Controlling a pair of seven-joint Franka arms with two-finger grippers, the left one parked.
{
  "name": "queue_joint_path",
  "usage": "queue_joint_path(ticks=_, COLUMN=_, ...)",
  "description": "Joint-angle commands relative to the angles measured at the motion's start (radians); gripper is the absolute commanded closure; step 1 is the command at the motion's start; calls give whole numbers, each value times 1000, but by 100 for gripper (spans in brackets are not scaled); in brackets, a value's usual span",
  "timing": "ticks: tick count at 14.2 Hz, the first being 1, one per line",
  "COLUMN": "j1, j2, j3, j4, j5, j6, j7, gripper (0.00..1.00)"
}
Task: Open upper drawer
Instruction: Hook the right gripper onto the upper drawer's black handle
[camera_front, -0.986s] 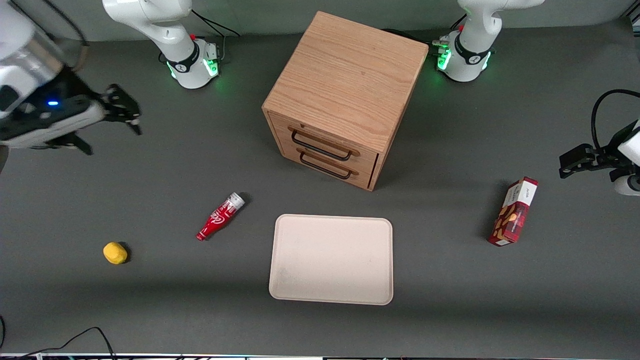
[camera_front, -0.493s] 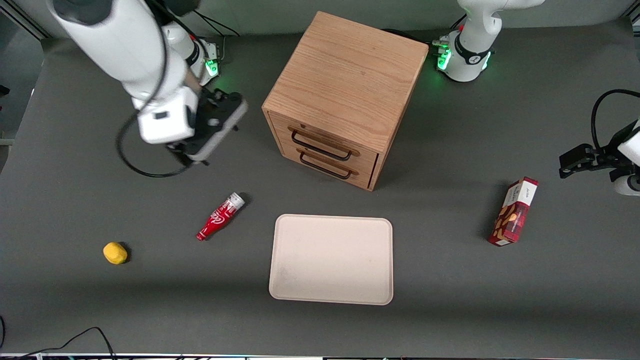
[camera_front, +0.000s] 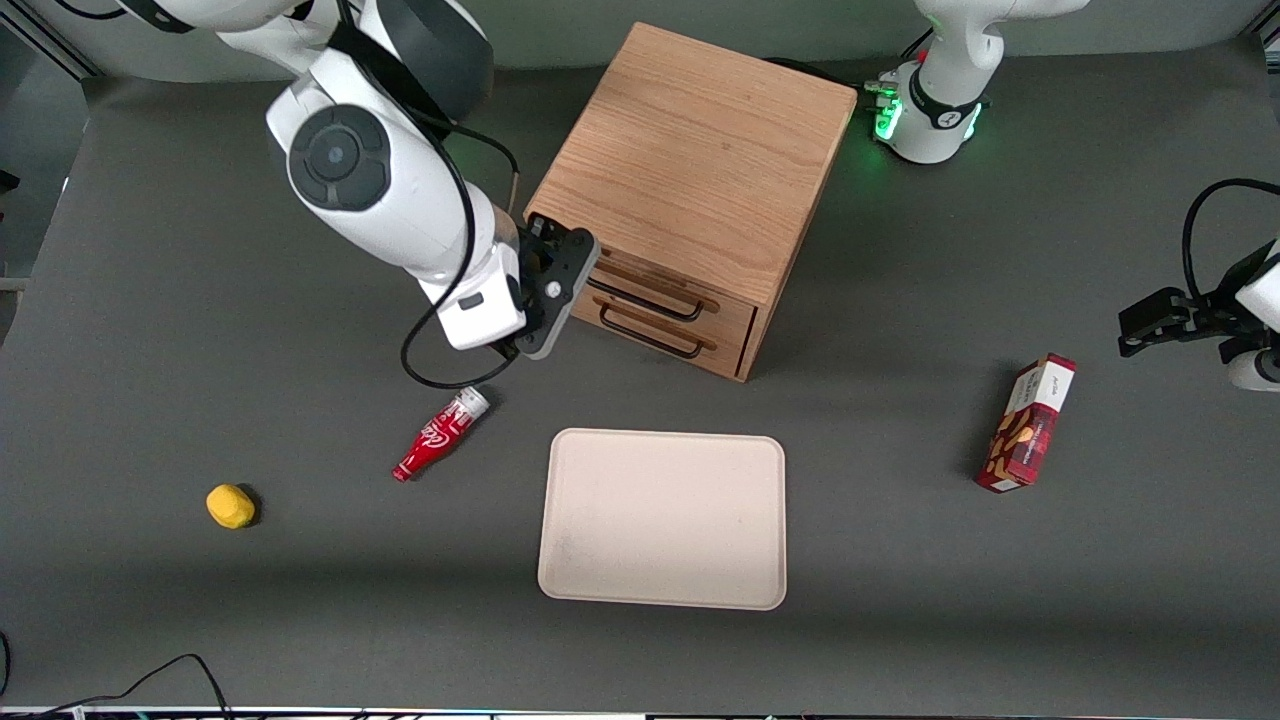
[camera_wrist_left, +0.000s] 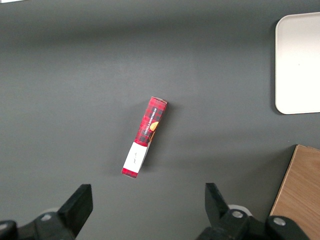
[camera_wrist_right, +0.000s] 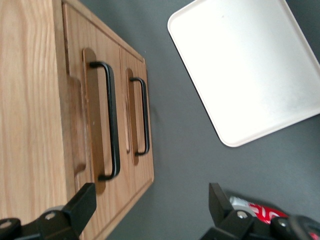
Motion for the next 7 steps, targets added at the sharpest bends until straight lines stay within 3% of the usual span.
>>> queue_joint_path(ticks=1, j1=21, j2=66, j3=19, j4=41, j5=20, j6=27, j7=60, gripper=0)
queue_joint_path(ticks=7, j1=35, j2=100, j3=48, j4=-50, j5=4, j6=161, j7=72, gripper=0)
